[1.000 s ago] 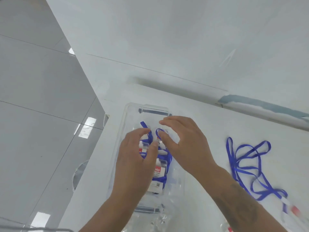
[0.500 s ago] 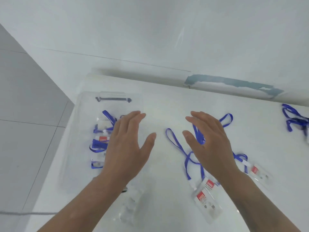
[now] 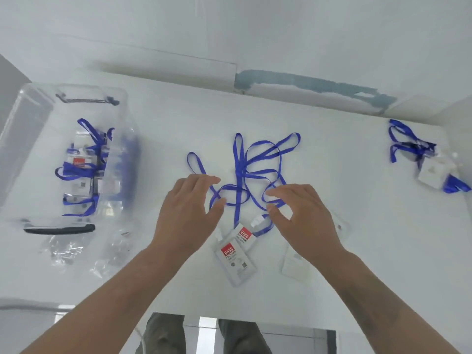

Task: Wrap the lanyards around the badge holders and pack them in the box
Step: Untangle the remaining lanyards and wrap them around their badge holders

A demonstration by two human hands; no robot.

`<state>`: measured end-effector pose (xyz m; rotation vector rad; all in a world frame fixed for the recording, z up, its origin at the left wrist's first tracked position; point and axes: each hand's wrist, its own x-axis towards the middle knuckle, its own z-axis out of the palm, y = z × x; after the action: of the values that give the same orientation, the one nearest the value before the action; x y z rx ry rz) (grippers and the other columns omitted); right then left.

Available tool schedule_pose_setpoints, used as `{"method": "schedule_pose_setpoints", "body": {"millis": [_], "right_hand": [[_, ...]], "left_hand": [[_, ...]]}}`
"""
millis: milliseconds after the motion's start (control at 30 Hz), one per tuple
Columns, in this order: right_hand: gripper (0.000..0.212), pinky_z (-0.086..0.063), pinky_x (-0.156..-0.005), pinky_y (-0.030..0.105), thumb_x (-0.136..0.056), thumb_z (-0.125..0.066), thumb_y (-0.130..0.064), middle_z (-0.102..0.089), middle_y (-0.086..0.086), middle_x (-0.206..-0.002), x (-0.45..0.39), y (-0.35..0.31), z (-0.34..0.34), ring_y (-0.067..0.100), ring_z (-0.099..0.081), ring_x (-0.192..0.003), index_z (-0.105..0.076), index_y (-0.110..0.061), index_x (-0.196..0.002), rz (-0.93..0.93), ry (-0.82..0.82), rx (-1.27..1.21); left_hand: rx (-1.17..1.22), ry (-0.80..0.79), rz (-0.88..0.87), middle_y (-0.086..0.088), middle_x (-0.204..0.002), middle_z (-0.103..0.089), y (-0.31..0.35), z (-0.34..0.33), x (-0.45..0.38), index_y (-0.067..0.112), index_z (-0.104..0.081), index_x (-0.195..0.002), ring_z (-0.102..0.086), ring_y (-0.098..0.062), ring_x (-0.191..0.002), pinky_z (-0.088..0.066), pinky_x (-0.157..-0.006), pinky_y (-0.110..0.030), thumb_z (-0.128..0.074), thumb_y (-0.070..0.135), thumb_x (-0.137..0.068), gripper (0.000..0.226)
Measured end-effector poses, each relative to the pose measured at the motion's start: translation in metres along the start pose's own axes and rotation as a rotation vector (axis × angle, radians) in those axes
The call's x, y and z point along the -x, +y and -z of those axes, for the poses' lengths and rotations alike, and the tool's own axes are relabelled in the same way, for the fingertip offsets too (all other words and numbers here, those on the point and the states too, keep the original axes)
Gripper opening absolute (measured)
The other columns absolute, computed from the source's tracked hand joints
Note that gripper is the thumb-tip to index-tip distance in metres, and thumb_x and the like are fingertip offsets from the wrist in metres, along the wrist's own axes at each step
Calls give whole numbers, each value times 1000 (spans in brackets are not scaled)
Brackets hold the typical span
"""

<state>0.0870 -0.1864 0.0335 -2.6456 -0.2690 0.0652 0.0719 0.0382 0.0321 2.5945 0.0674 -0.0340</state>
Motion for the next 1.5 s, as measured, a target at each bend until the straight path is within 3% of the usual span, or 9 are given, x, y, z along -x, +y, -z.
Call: {"method": "schedule_pose_setpoints", "body": {"millis": [267, 367, 600, 733, 867, 1033, 1167, 1367, 1500], "right_hand": [[36, -44, -81, 17, -97, -51, -22, -54, -19, -130, 6, 27, -41, 5, -55, -110, -55, -36, -130, -100, -420, 72], [43, -50, -92, 26, -96, -54, -16, -50, -13, -137, -7, 34, -58, 12, -54, -118, -51, -32, -136, -52, -491, 134], [30, -49, -77, 27, -97, -54, -28, -51, -8, -121, -24, 42, -66, 12, -51, -107, -59, -32, -127, 52, -499, 259], [26, -49, -79, 25, -95, -56, -37, -55, -8, -110, -31, 46, -40, 10, -52, -99, -57, -38, -122, 19, -485, 206], [22, -49, -77, 22, -92, -60, -39, -58, -9, -100, -38, 49, -16, 8, -55, -89, -58, -41, -114, -12, -454, 96], [17, -50, -77, 21, -89, -66, -35, -65, -14, -92, -43, 52, 6, 8, -59, -86, -64, -35, -106, -90, -390, -123], [18, -49, -79, 17, -87, -71, -30, -70, -11, -95, -47, 51, 15, 6, -65, -90, -67, -32, -104, -245, -271, -396], [21, -51, -71, 15, -85, -73, -18, -71, -8, -88, -46, 45, 20, 8, -68, -82, -67, -35, -96, -353, -108, -731], [20, -53, -69, 15, -86, -73, -14, -72, -1, -90, -49, 42, 24, 12, -70, -80, -67, -28, -99, -376, -40, -791]], "left_hand": [[-178, -445, 195, 14, -121, -59, 11, -73, 8, 35, -52, -130, -57, -10, -110, -52, -87, -30, -56, 56, -89, 46], [-226, -474, 184, 10, -105, -63, 11, -94, 2, 32, -58, -118, -60, -14, -96, -51, -79, -29, -58, 54, -86, 39], [-225, -478, 197, 10, -91, -66, 9, -99, -12, 32, -60, -108, -63, -12, -84, -55, -72, -28, -66, 47, -84, 29], [-38, -492, 284, 13, -93, -66, 10, -93, -21, 33, -63, -105, -65, -8, -78, -59, -73, -27, -68, 46, -84, 25], [183, -459, 278, 20, -90, -61, 13, -83, -31, 33, -62, -100, -59, 1, -83, -47, -75, -18, -67, 46, -85, 20], [442, -497, 347, 14, -97, -67, 20, -67, -45, 32, -60, -96, -64, -7, -95, -52, -89, -27, -75, 40, -82, 21], [860, -517, 533, 11, -91, -77, 22, -47, -52, 27, -69, -100, -72, -13, -94, -58, -83, -30, -74, 21, -85, 17], [1482, -504, 768, -9, -107, -75, 30, -32, -54, 17, -64, -113, -75, -22, -89, -61, -65, -30, -65, 5, -88, 28], [1559, -432, 806, -10, -108, -75, 34, -26, -58, 18, -68, -108, -74, -19, -87, -61, -65, -25, -64, 6, -90, 22]]}}
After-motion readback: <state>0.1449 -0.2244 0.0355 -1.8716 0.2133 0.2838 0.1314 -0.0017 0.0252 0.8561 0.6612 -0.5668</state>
